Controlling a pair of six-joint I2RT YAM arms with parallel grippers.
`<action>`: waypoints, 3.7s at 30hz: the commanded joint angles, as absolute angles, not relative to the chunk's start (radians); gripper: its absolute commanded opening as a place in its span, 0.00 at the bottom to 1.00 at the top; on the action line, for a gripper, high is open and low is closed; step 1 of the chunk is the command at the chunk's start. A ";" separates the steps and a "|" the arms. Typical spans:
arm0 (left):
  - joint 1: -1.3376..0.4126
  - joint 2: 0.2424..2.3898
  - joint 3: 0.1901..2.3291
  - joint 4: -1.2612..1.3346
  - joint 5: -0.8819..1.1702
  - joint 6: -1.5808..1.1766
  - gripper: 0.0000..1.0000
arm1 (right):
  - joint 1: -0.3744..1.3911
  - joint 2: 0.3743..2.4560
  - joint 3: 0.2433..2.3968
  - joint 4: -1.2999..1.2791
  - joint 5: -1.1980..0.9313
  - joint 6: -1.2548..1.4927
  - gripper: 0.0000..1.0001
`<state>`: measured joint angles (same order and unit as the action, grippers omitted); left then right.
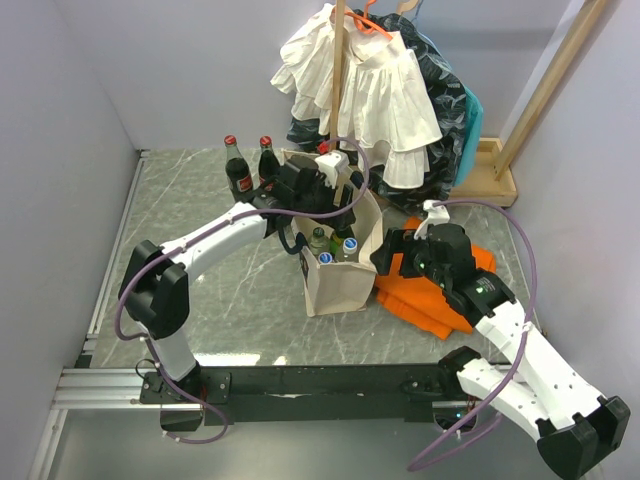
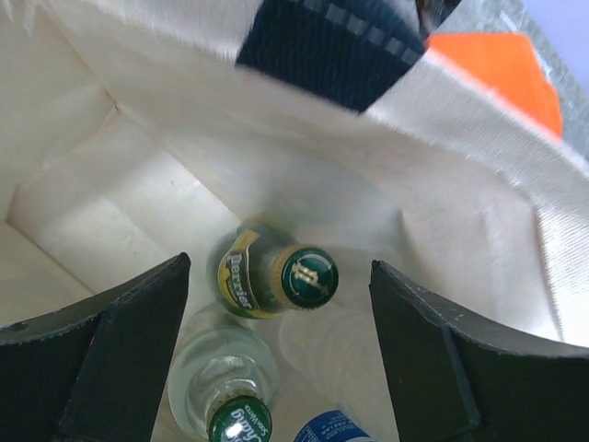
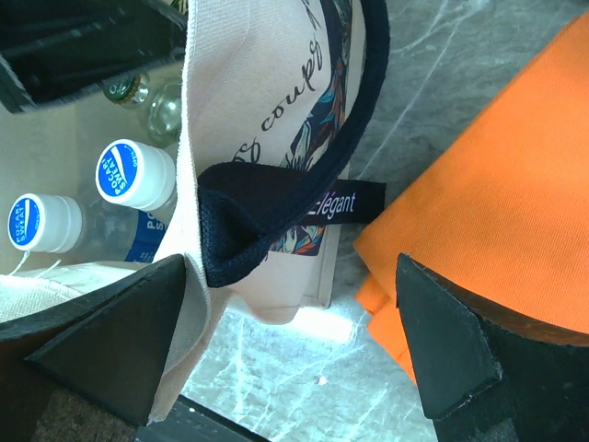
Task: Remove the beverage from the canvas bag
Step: Take out the drink from the canvas bag.
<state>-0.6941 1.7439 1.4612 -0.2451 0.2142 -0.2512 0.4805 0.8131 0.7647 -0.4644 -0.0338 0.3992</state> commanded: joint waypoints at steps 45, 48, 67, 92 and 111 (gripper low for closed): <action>-0.724 1.796 1.491 -0.201 0.224 -0.262 0.26 | 0.489 0.798 0.712 -0.526 -0.006 0.367 1.00; -0.726 1.801 1.500 -0.201 0.224 -0.258 0.14 | 0.491 0.801 0.712 -0.523 -0.005 0.365 1.00; -0.738 1.772 1.568 -0.195 0.132 -0.215 0.01 | 0.489 0.802 0.707 -0.518 -0.005 0.367 1.00; -0.738 1.787 1.689 -0.226 0.072 -0.132 0.01 | 0.491 0.801 0.709 -0.514 -0.003 0.365 1.00; -0.738 1.782 1.795 -0.262 0.067 -0.118 0.01 | 0.489 0.795 0.709 -0.505 -0.006 0.364 1.00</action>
